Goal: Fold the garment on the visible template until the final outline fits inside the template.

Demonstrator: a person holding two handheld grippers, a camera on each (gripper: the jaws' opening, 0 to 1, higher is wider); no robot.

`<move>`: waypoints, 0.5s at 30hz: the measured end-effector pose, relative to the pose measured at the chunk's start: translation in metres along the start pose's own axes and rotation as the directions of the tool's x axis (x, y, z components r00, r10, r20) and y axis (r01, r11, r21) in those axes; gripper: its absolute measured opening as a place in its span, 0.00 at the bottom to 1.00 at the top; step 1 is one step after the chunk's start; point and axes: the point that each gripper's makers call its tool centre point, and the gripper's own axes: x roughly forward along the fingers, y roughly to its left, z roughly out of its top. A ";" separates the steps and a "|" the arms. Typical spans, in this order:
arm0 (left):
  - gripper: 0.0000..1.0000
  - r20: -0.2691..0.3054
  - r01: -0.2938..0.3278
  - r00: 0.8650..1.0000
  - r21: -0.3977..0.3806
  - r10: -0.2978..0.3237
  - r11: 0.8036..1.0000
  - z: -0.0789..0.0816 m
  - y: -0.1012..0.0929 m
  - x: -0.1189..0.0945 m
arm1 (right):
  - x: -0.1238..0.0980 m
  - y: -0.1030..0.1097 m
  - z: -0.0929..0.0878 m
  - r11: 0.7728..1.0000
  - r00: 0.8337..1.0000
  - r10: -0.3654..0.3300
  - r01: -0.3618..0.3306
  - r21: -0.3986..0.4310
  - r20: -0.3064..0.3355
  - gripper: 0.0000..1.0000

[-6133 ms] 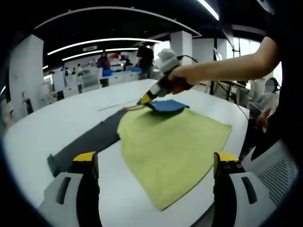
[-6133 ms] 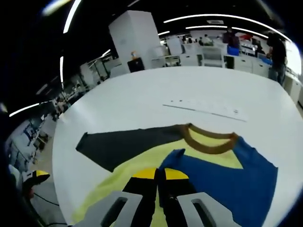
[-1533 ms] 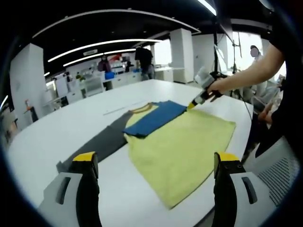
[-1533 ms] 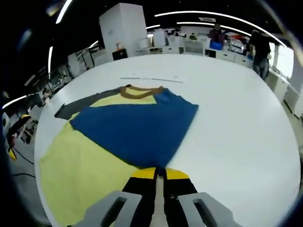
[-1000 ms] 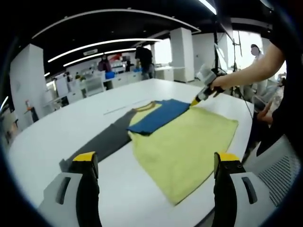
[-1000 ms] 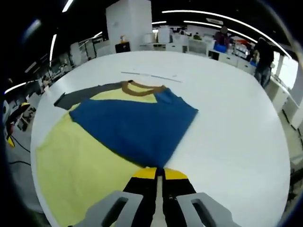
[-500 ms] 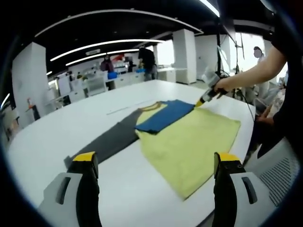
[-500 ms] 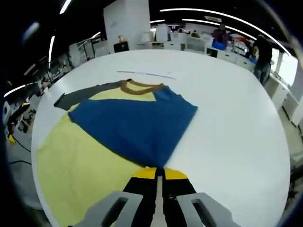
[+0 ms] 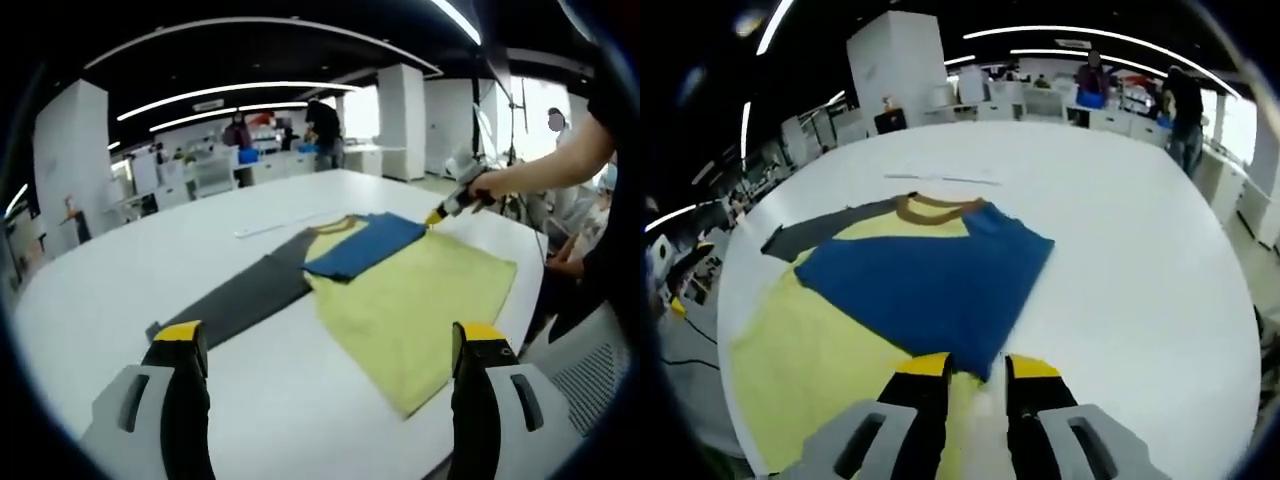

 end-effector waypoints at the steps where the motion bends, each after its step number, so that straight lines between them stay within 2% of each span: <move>1: 0.99 0.002 -0.004 1.000 -0.004 0.004 1.000 0.001 0.002 0.000 | -0.003 0.004 0.005 1.000 1.000 0.015 -0.015 -0.003 0.019 0.35; 7: 0.99 -0.004 -0.024 1.000 -0.019 0.024 1.000 0.004 0.013 0.001 | -0.018 0.023 0.017 0.997 0.995 0.076 -0.074 -0.025 0.070 0.61; 15: 0.99 -0.006 -0.065 0.998 -0.047 0.065 0.997 0.007 0.036 0.003 | -0.045 0.051 0.020 0.987 0.983 0.153 -0.148 -0.055 0.101 0.80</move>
